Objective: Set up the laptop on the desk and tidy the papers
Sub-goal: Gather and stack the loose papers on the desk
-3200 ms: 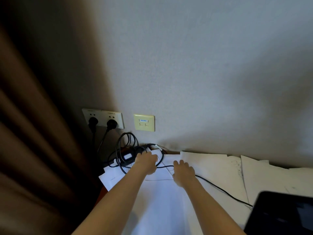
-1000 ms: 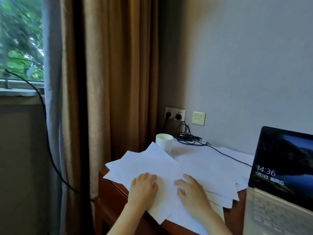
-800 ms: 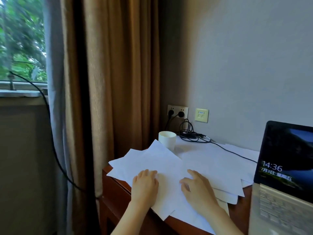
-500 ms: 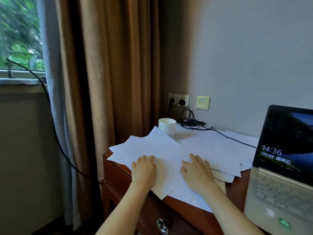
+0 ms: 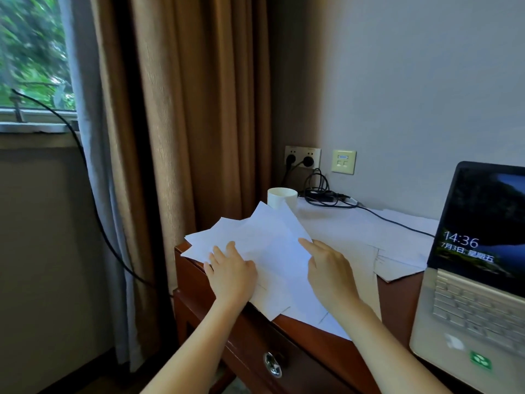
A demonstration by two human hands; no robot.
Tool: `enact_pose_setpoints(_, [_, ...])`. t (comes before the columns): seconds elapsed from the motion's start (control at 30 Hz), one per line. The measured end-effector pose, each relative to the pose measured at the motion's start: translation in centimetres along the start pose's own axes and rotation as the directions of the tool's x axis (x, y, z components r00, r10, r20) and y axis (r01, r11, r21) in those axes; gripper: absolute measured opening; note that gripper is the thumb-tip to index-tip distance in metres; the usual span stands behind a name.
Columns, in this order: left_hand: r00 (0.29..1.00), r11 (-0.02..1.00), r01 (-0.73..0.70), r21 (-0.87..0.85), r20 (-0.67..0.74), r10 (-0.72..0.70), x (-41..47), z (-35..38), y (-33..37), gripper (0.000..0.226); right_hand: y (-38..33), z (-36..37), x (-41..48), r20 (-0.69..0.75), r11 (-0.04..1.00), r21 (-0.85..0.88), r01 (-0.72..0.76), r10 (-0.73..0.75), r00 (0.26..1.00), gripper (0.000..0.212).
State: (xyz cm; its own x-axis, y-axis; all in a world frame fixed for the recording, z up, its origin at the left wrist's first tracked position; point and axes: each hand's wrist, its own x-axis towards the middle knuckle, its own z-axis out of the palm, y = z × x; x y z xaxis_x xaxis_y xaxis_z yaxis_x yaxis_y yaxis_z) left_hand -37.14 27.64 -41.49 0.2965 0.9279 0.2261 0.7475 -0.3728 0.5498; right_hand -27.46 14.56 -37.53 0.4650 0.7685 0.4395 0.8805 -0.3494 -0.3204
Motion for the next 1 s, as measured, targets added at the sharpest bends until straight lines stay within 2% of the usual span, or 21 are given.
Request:
enact_pose_setpoints(0.07, [1.0, 1.0, -0.019, -0.023, 0.01, 0.019, 0.7, -0.6, -0.5, 0.054, -0.3, 0.4, -0.2, 0.005, 0.998, 0.017, 0.062, -0.062, 0.998, 0.063])
enact_pose_setpoints(0.13, [0.999, 0.999, 0.011, -0.044, 0.042, -0.009, 1.9, -1.6, -1.2, 0.056, -0.5, 0.6, -0.3, 0.015, 0.996, -0.041, 0.082, -0.081, 0.997, 0.07])
enact_pose_setpoints(0.27, [0.99, 0.993, 0.108, -0.048, 0.092, -0.104, 4.0, -2.4, -2.5, 0.062, -1.0, 0.8, -0.1, 0.01, 0.989, 0.03, 0.146, -0.146, 0.989, 0.062])
enact_pose_setpoints(0.33, [0.987, 0.991, 0.133, -0.021, 0.099, -0.13, 4.3, -2.2, -2.7, 0.068, -1.3, 1.0, -0.1, 0.061, 0.984, 0.03, 0.176, -0.177, 0.982, 0.06])
enact_pose_setpoints(0.47, [0.981, 0.985, 0.17, 0.003, 0.093, -0.17, 4.7, -2.2, -2.5, 0.079, -1.8, 1.0, -0.5, 0.215, 0.995, -0.081, 0.064, -0.045, 0.976, 0.046])
enact_pose_setpoints(0.53, [0.984, 0.986, 0.167, -0.006, 0.07, -0.166, 5.2, -2.7, -2.7, 0.077, -1.7, 0.9, -0.7, 0.245, 0.976, -0.217, 0.03, 0.025, 0.969, 0.021])
enact_pose_setpoints(0.57, [0.985, 0.986, 0.167, -0.024, 0.058, -0.165, 5.4, -2.9, -2.9, 0.075, -1.5, 0.8, -0.7, 0.248, 0.969, -0.246, -0.004, 0.068, 0.966, 0.02])
enact_pose_setpoints(0.63, [0.987, 0.986, 0.155, -0.054, 0.055, -0.152, 5.8, -3.2, -3.5, 0.075, -1.5, 0.5, -0.6, 0.265, 0.955, -0.294, -0.048, 0.129, 0.956, 0.031])
enact_pose_setpoints(0.7, [0.992, 0.991, 0.121, -0.049, 0.054, -0.118, 5.9, -3.4, -3.9, 0.076, -1.6, 0.3, -0.4, 0.234, 0.942, -0.334, -0.045, 0.129, 0.964, 0.032])
enact_pose_setpoints(0.8, [0.997, 0.998, -0.049, 0.033, -0.055, 0.051, 5.8, -3.4, -4.1, 0.068, -2.0, 0.1, -0.4, 0.173, 0.933, -0.359, -0.015, 0.083, 0.981, 0.025])
enact_pose_setpoints(0.87, [0.992, 0.985, -0.129, 0.113, 0.008, 0.129, 6.0, -3.2, -3.9, 0.069, -2.0, 0.2, -0.4, 0.146, 0.93, -0.367, -0.009, 0.067, 0.987, 0.03])
enact_pose_setpoints(0.93, [0.986, 0.989, -0.073, 0.125, 0.161, 0.053, 6.0, -3.1, -3.5, 0.075, -2.2, 0.2, -0.6, 0.152, 0.934, -0.357, 0.001, 0.057, 0.987, 0.029])
enact_pose_setpoints(1.0, [0.979, 0.988, -0.044, 0.145, 0.203, 0.014, 6.2, -3.0, -3.2, 0.077, -2.5, 0.3, -0.7, 0.173, 0.942, -0.335, 0.032, 0.028, 0.985, 0.014])
